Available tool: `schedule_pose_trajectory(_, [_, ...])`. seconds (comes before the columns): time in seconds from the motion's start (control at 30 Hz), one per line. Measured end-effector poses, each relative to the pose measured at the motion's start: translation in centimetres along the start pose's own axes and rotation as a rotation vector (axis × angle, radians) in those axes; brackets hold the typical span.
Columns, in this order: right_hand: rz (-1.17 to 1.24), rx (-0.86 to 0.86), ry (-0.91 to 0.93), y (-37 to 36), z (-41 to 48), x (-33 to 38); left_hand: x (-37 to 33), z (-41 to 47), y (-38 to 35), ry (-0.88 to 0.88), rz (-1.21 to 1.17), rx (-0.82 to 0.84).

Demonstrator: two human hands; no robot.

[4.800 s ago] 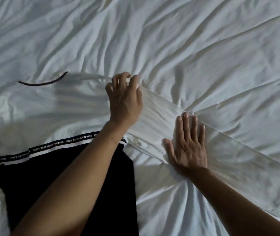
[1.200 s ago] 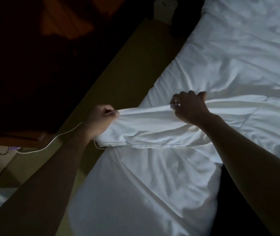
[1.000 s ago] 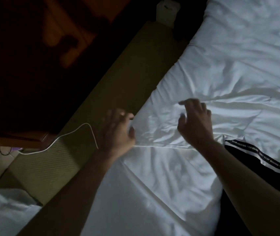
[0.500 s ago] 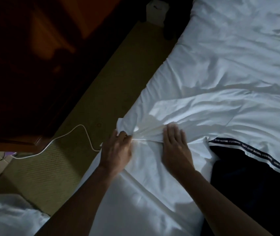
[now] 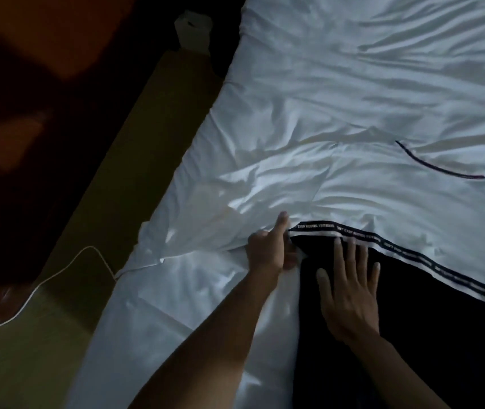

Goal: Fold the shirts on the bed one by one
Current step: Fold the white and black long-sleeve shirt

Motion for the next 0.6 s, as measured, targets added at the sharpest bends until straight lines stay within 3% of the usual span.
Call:
schedule_pose_trajectory(0.1, [-0.098, 0.050, 0.024, -1.7, -2.6, -1.3, -1.4, 3.3, 0.1, -0.219, 0.024, -0.111])
schedule_pose_trajectory(0.27, [-0.084, 0.061, 0.006, -3.2, -7.1, -2.8, -1.0, 6.3, 1.3, -0.181, 0.024, -0.167])
schedule_pose_trajectory(0.37, [-0.079, 0.078, -0.002, -3.5, -7.4, -2.7, 1.4, 1.9, -1.1, -0.038, -0.086, 0.016])
schedule_pose_trajectory(0.43, [-0.060, 0.088, -0.010, -3.5, -7.2, -2.6, 4.8, -0.4, -2.0, 0.020, 0.050, 0.151])
schedule_pose_trajectory(0.53, [-0.023, 0.132, -0.008, -3.3, -7.2, -2.9, 6.7, -1.5, -2.5, -0.112, 0.343, 0.161])
schedule_pose_trajectory(0.6, [0.017, 0.182, 0.005, -2.9, -7.7, -3.1, 6.5, -1.1, -2.8, -0.124, 0.302, 0.132])
Point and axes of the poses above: each hand's wrist, its own z-axis towards the middle knuckle, its own y-axis out of the back of the hand, x = y × z, the point moved 6 cm from there along z, towards the middle knuckle, and after that the axes turned 1 degree about x, right-handed, at the moved point
